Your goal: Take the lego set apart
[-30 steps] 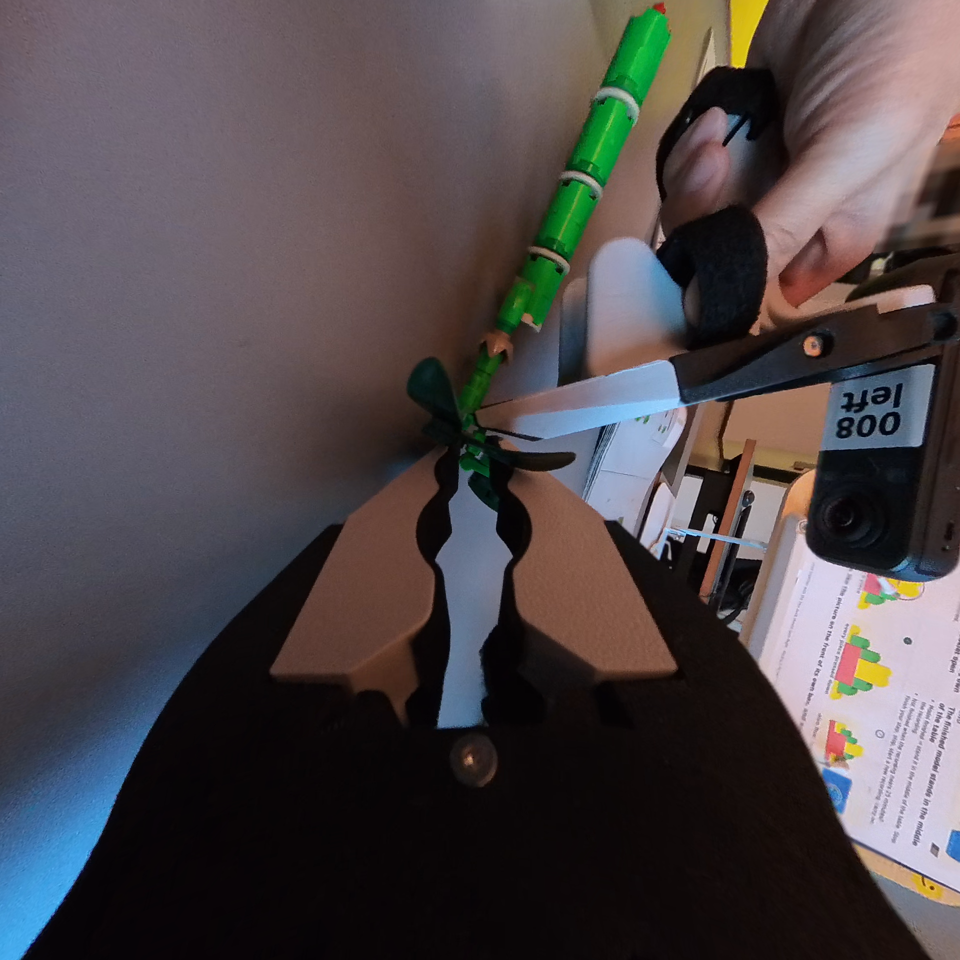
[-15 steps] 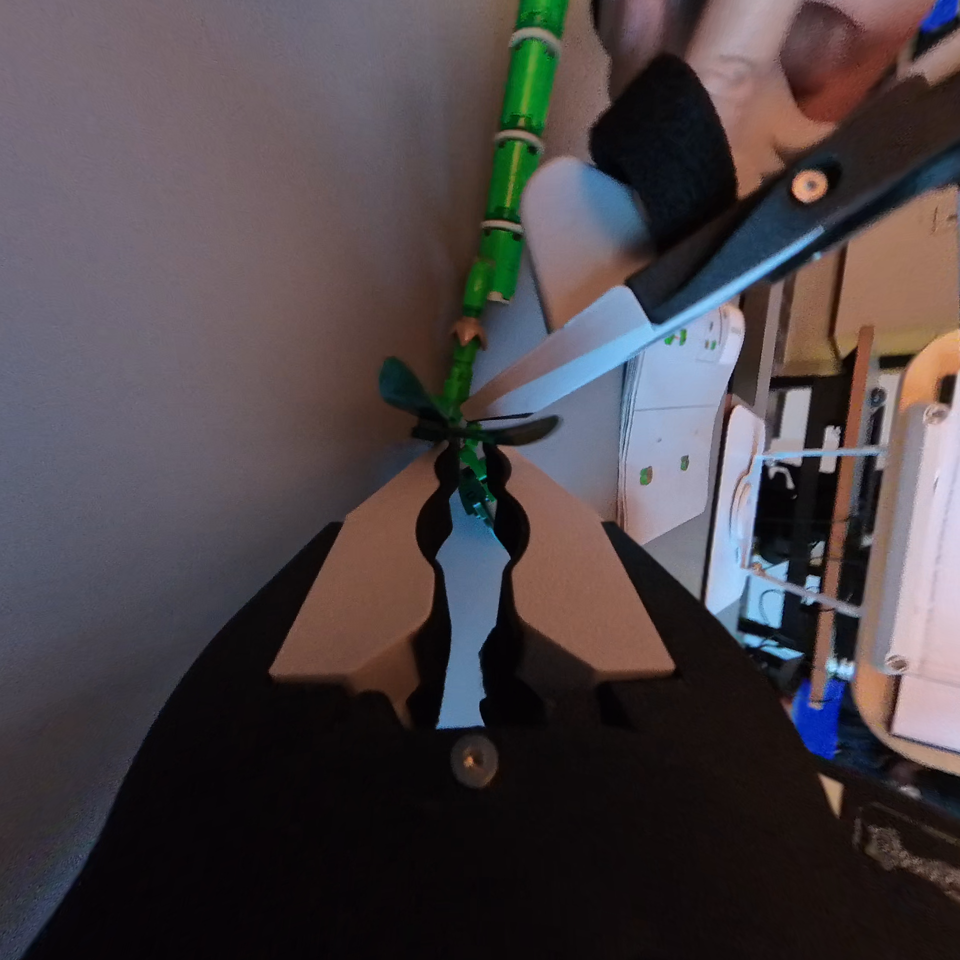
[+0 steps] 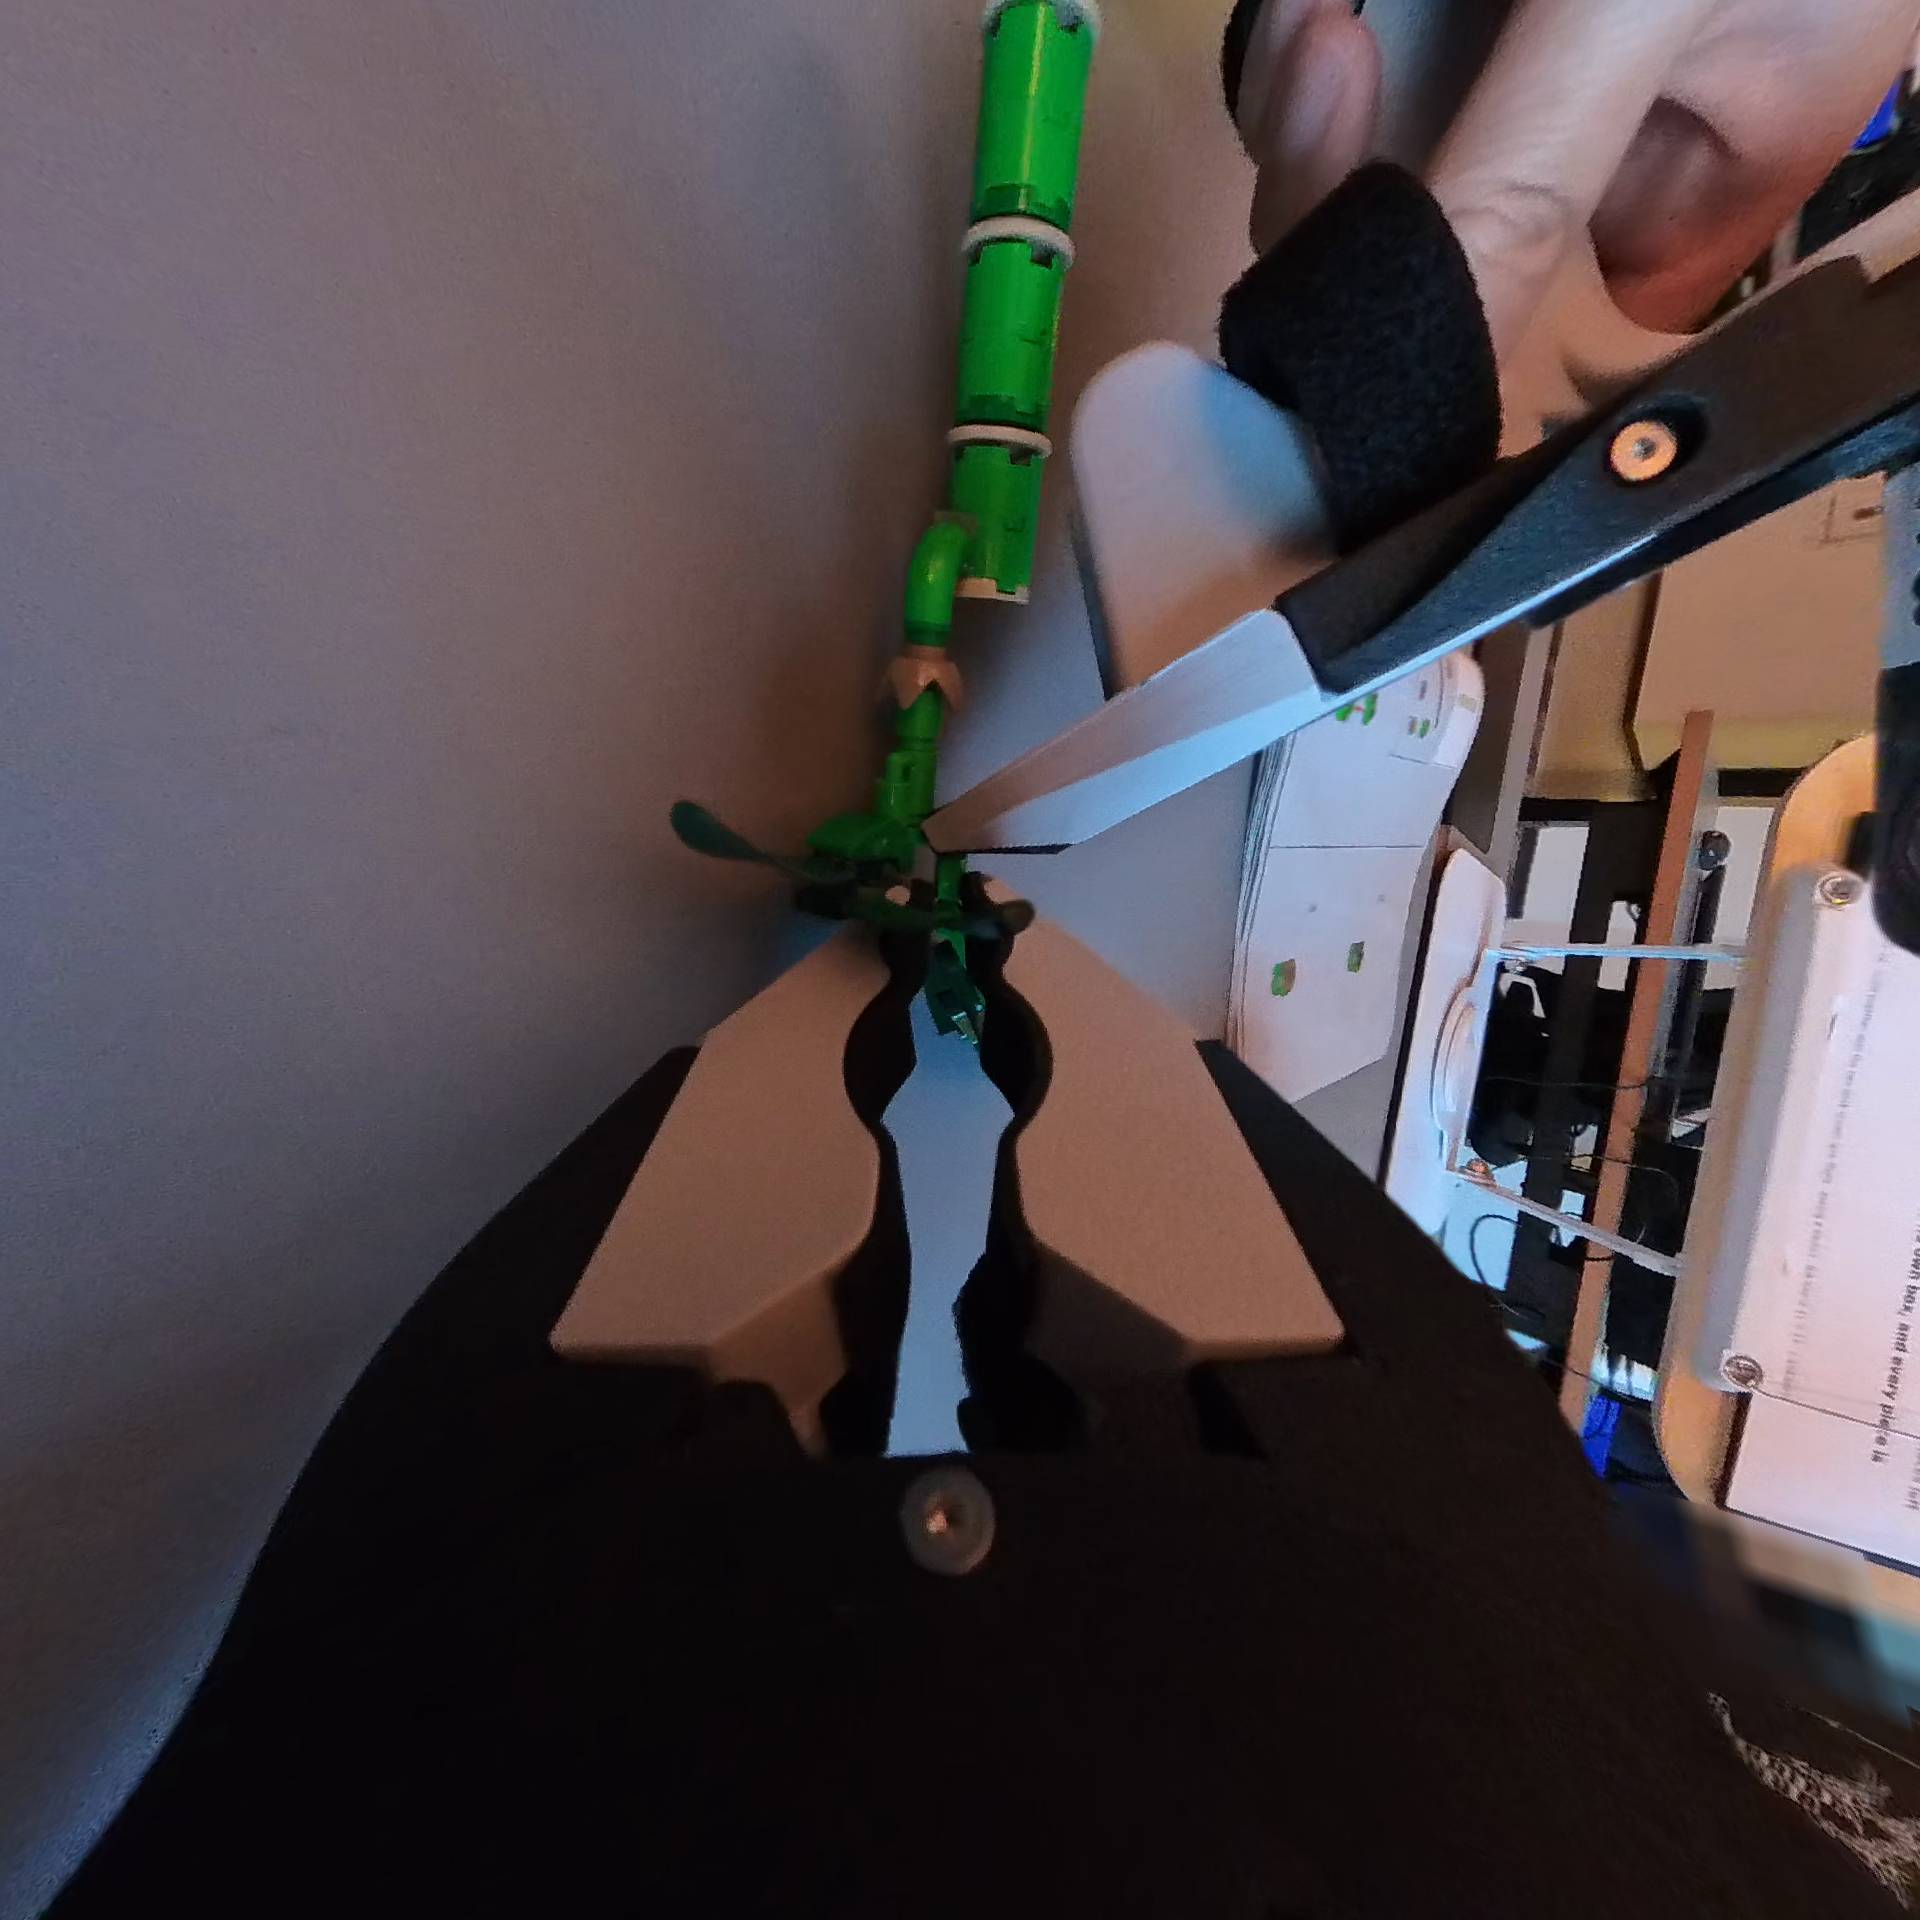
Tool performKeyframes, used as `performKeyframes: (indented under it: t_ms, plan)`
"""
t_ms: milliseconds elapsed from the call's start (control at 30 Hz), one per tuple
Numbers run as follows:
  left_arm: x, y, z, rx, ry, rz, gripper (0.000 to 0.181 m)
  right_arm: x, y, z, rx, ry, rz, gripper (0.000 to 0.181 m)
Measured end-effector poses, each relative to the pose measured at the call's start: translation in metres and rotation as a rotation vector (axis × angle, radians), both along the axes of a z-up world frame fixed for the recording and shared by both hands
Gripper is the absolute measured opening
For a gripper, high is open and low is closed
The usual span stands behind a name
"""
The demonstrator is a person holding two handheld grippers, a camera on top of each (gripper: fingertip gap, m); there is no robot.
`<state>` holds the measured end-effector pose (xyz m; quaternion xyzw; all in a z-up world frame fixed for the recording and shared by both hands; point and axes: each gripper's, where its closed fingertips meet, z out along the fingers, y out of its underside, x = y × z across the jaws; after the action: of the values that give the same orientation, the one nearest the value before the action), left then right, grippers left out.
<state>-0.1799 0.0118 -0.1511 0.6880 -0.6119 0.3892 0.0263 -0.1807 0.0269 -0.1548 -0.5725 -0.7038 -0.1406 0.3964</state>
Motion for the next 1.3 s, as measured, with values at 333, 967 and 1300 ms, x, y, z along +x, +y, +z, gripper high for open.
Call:
performKeyframes:
  t_ms: [333, 967, 1300]
  plan:
    - [0.005, 0.007, 0.004, -0.005, -0.028, 0.067, 0.001, 0.008, 0.006, 0.006, 0.049, -0.006, -0.019, 0.005]
    - [-0.003, 0.016, 0.018, -0.092, -0.063, 0.097, 0.012, 0.013, 0.011, 0.014, 0.071, 0.050, -0.063, 0.005]
    - [0.010, 0.014, 0.006, 0.071, -0.040, 0.082, 0.010, 0.010, 0.013, 0.012, 0.077, 0.054, -0.071, 0.005]
